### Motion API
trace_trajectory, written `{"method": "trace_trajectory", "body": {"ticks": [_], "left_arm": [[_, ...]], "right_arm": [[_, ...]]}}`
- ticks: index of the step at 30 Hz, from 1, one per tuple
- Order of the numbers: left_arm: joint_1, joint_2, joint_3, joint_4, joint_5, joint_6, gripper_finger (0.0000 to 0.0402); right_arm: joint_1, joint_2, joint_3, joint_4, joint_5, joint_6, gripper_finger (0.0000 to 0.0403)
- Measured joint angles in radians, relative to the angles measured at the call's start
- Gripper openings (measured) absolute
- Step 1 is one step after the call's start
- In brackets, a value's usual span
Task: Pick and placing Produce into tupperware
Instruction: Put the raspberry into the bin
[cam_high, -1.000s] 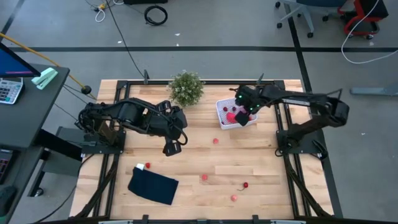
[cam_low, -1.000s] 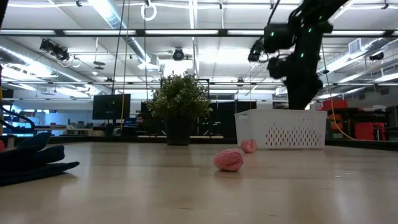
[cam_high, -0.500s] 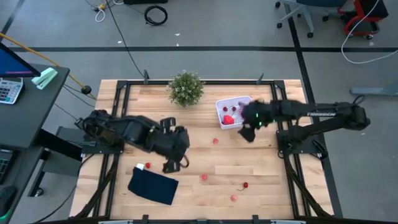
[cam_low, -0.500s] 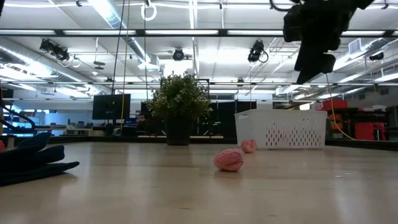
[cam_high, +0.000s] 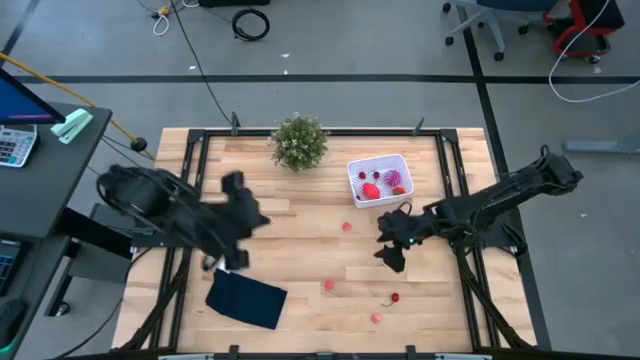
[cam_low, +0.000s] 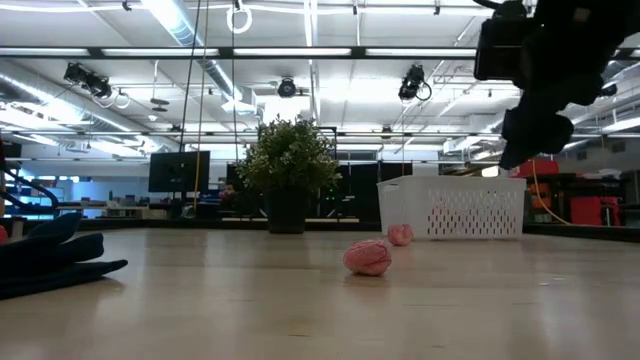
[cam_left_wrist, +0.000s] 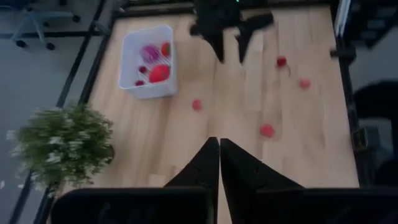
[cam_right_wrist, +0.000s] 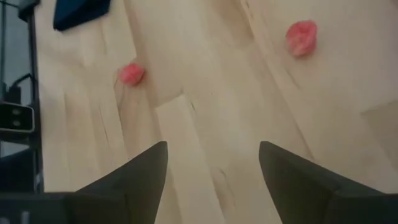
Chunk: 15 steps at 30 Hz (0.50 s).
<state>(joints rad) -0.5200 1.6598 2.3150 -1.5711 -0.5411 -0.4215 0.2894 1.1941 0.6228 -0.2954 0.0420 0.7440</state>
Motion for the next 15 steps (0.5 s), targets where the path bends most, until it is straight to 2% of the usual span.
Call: {"method": "trace_trajectory", "body": {"ticks": [5, 9, 11, 15], "left_arm": [[0.002, -0.054, 0.000, 0.000, -0.007, -0.040, 0.0022], [0.001, -0.098, -0.040, 0.002, -0.064, -0.041, 0.0034], [0.010, -0.143, -0.140, 0.004, -0.106, -0.066, 0.0042], [0.044, -0.292, -0.493, -0.002, -0.136, -0.211, 0.0057]], "right_arm": [[0.042, 0.020, 0.000, 0.001, 0.005, 0.016, 0.0261], [0.062, 0.021, 0.000, 0.002, 0.006, 0.015, 0.0261], [0.068, 0.021, 0.000, 0.001, 0.006, 0.015, 0.0260], [0.070, 0.021, 0.000, 0.002, 0.006, 0.015, 0.0259]]}}
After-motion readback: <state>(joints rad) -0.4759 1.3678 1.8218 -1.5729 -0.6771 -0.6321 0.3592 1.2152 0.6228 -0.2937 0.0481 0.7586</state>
